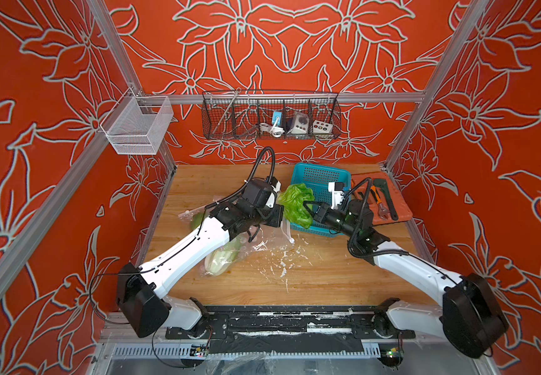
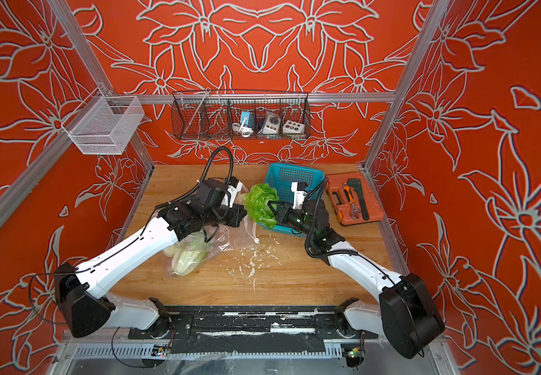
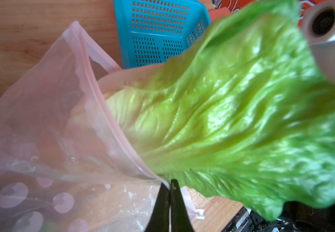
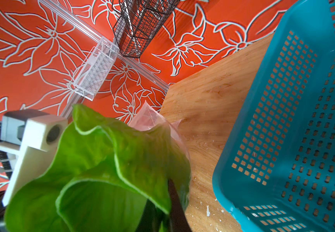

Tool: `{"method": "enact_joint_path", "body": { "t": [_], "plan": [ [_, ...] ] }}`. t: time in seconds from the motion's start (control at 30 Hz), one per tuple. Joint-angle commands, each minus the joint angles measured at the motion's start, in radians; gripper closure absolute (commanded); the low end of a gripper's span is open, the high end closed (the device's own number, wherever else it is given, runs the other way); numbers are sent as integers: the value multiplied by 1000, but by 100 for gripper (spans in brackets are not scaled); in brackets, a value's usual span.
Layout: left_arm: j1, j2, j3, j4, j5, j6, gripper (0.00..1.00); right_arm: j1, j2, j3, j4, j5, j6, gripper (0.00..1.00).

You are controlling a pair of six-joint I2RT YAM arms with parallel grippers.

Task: Put the chinese cabbages into a zipper bag and zip it
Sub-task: Pick up the zipper food storage bag at the center of the board, then place the Chinese cabbage in the zipper food storage bag.

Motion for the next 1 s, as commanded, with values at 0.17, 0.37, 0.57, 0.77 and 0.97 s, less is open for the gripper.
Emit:
{"method": "enact_joint_path", "body": {
  "t": [0.17, 0.37, 0.57, 0.77, 0.97],
  "plan": [
    [2, 8, 143, 17, 77, 42, 100, 6, -29, -8, 66, -20, 38, 100],
    [-15, 33, 159, 87, 205, 16, 100, 16, -25, 40, 66, -40, 61, 100],
    [-16, 54, 159, 120, 272, 10, 100, 39, -1, 101, -1, -37, 13, 100],
    [-16, 25, 99, 202, 398, -44, 100, 43, 63, 228, -278, 107, -60, 100],
    [2, -4, 30, 304, 486, -98, 100, 66, 103, 343, -461, 189, -82, 98]
  ]
}}
